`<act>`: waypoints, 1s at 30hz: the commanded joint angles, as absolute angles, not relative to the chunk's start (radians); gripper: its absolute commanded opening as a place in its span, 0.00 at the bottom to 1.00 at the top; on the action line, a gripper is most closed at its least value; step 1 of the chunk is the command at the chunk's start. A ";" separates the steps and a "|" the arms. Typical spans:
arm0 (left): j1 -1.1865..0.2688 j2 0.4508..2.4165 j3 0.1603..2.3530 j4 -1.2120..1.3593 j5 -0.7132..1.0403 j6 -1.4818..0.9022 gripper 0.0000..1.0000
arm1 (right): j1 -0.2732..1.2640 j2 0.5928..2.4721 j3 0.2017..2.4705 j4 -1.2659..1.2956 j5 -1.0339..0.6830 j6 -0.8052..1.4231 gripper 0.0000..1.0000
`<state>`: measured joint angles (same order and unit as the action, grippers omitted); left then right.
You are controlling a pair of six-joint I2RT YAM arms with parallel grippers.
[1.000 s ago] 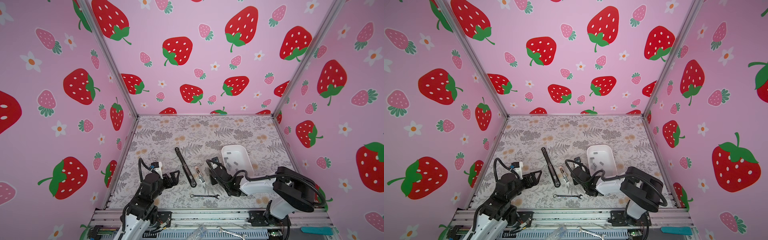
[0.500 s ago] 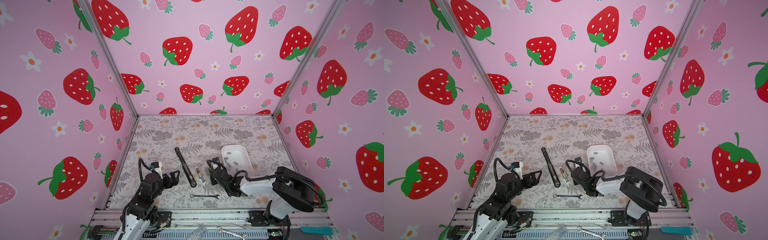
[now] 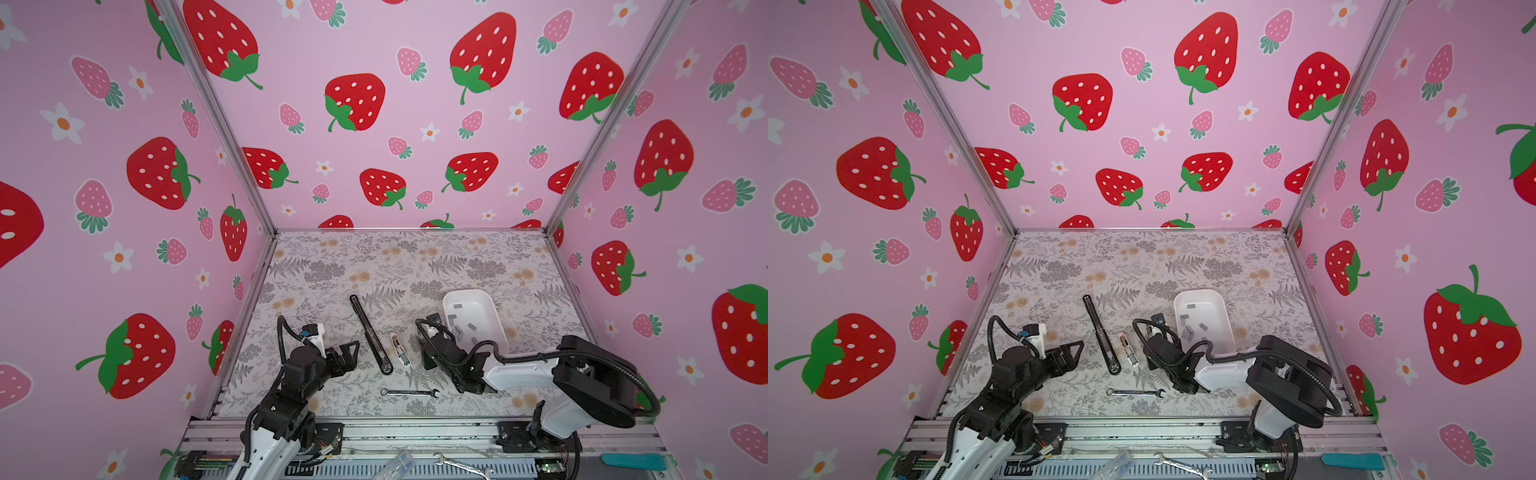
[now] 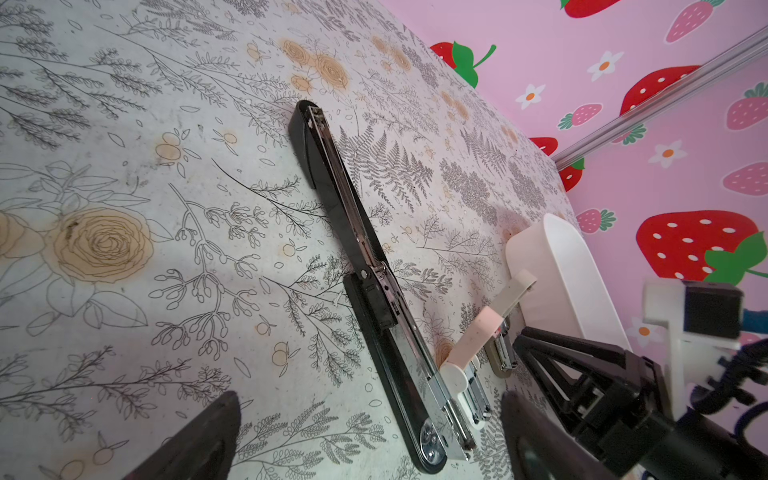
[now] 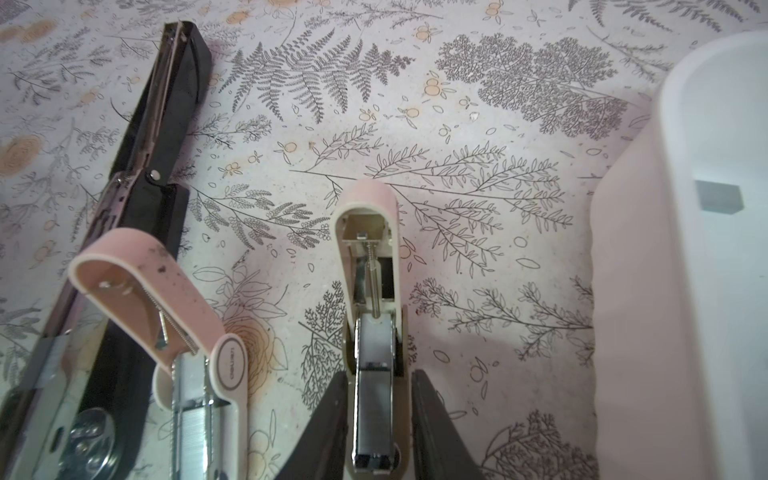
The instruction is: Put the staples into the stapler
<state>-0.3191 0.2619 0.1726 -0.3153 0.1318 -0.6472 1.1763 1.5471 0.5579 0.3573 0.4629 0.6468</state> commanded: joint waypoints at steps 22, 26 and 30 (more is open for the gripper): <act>-0.326 0.263 0.178 -0.295 0.131 -0.641 0.99 | 1.158 1.611 0.559 0.315 0.466 0.698 0.17; -0.328 0.263 0.179 -0.297 0.131 -0.642 0.99 | 1.159 1.553 0.563 0.288 0.474 0.686 0.17; -0.327 0.260 0.199 -0.344 0.105 -0.718 0.99 | 1.162 1.472 0.583 0.247 0.477 0.657 0.19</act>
<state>-0.3237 0.2626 0.1726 -0.3134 0.1299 -0.6621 1.1629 1.5322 0.5625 0.2947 0.4702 0.6678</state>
